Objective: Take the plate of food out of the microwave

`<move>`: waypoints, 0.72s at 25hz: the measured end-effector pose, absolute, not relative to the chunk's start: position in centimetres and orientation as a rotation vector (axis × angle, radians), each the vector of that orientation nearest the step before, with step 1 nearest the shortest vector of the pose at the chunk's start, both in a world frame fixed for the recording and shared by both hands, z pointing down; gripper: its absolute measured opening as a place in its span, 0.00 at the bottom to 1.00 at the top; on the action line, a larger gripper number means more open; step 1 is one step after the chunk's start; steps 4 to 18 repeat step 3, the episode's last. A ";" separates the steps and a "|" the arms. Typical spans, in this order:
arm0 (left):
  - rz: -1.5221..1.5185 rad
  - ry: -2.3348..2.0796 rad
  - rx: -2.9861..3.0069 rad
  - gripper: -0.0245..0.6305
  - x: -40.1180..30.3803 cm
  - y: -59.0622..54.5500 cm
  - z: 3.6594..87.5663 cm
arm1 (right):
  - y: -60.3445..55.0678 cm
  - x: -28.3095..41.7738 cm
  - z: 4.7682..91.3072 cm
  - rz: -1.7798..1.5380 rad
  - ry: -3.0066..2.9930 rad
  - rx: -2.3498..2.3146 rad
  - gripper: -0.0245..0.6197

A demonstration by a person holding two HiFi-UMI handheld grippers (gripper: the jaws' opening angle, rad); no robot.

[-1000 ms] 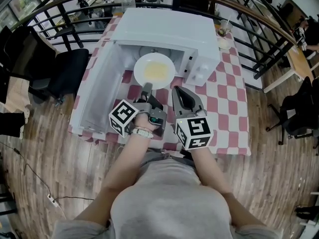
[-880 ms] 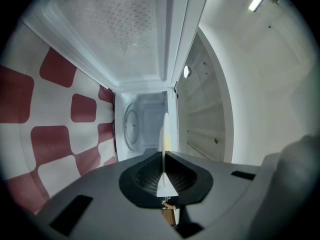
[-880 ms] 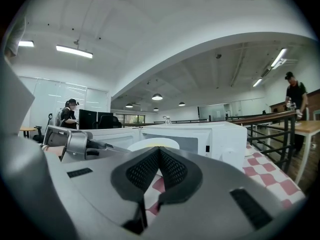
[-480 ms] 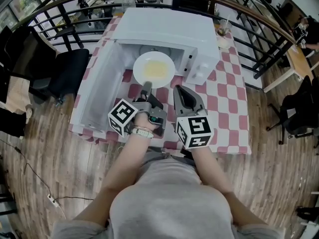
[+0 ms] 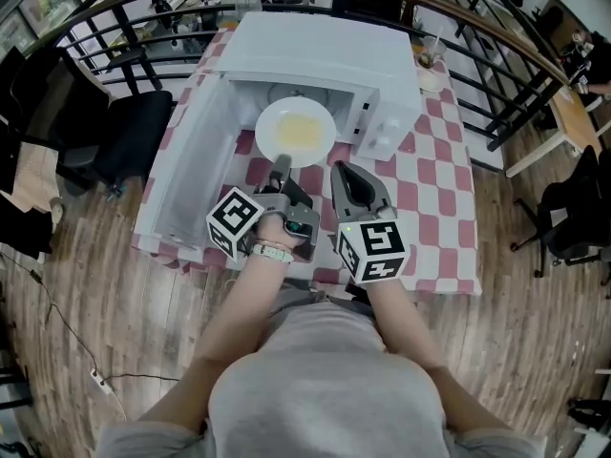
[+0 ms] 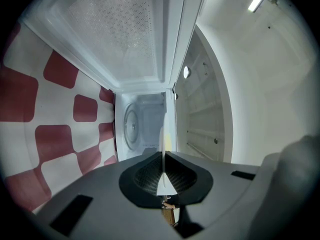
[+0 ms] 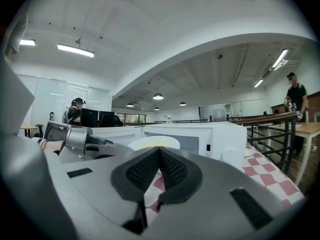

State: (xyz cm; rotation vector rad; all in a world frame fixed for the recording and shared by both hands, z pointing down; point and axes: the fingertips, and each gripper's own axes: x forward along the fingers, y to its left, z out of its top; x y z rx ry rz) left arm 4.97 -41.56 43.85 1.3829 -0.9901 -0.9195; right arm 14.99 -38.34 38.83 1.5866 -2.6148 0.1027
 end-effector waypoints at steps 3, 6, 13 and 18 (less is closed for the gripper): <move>-0.920 -0.994 1.377 0.06 4.9 -41.5 43.9 | -38.3 14.8 38.9 0.106 -2.617 1.578 0.08; -0.920 -0.994 1.377 0.06 4.9 -41.5 43.9 | -38.3 14.8 38.9 0.106 -2.617 1.578 0.08; -0.920 -0.994 1.377 0.06 4.9 -41.5 43.9 | -38.3 14.8 38.9 0.106 -2.617 1.578 0.08; -0.920 -0.994 1.377 0.06 4.9 -41.5 43.9 | -38.3 14.8 38.9 0.106 -2.617 1.578 0.08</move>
